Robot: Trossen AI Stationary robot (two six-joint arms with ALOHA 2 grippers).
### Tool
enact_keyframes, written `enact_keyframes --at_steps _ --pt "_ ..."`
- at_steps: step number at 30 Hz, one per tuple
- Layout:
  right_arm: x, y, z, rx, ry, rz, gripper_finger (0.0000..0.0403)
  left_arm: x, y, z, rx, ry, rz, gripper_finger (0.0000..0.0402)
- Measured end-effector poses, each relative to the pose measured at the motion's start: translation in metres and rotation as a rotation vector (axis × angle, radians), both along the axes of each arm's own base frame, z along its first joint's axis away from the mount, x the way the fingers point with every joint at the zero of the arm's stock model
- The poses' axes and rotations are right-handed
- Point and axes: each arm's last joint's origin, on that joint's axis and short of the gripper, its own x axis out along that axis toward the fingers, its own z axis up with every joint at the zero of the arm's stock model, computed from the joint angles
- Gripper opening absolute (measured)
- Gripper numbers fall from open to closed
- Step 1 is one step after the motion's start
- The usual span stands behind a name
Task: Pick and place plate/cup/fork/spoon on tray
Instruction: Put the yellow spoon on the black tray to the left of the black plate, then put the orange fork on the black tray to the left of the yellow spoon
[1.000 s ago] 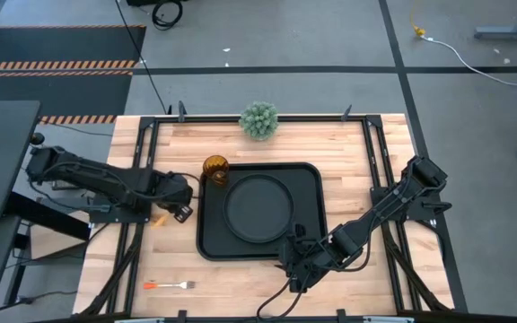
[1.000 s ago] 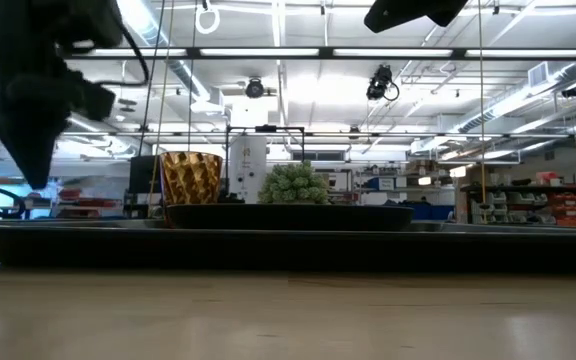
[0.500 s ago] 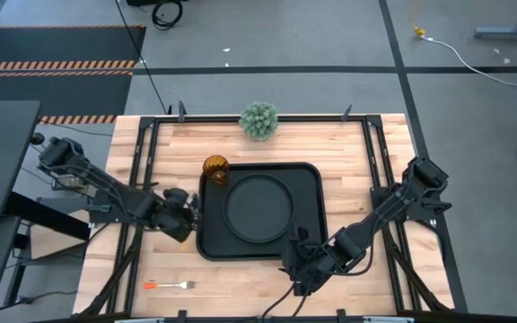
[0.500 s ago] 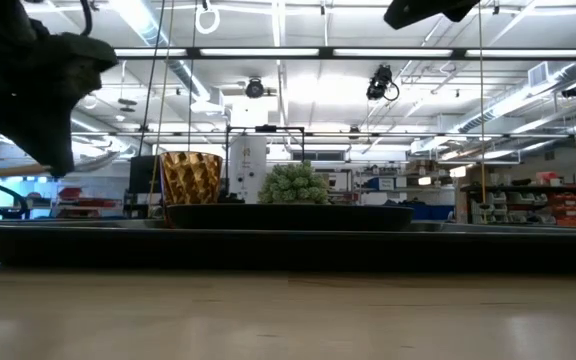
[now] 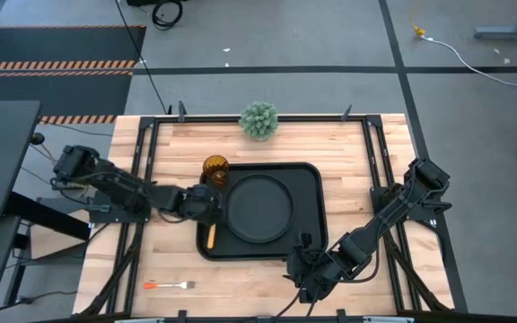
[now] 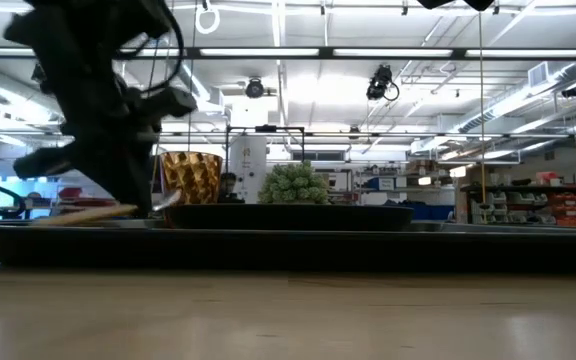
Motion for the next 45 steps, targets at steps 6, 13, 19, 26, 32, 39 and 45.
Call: enact_keyframes --at_steps 6,13,19,26,32,39,45 --pt "-0.001 0.001 0.0 0.018 0.0 -0.016 0.0197 0.006 0.017 -0.013 0.011 0.066 0.061 0.0023" --pt "-0.008 0.01 0.0 0.031 0.005 -0.002 0.0197 0.009 0.028 -0.023 0.047 0.107 0.116 0.0047" --pt "-0.018 0.018 -0.001 0.041 0.022 0.002 0.0197 0.01 0.033 -0.022 0.135 0.118 0.02 0.0068" --pt "-0.021 0.022 -0.002 0.045 0.022 0.008 0.0197 0.009 0.032 -0.015 0.156 0.11 -0.07 0.0108" --pt "-0.023 0.022 -0.002 0.045 0.03 0.008 0.0197 0.003 0.025 0.006 0.148 0.029 -0.141 0.0134" --pt "-0.024 0.023 -0.002 0.047 0.038 0.014 0.0197 -0.015 -0.021 0.03 0.107 -0.1 -0.323 0.0129" --pt "-0.024 0.023 -0.002 0.045 0.04 0.015 0.0197 -0.037 -0.086 0.035 -0.112 -0.189 -0.642 0.0126"
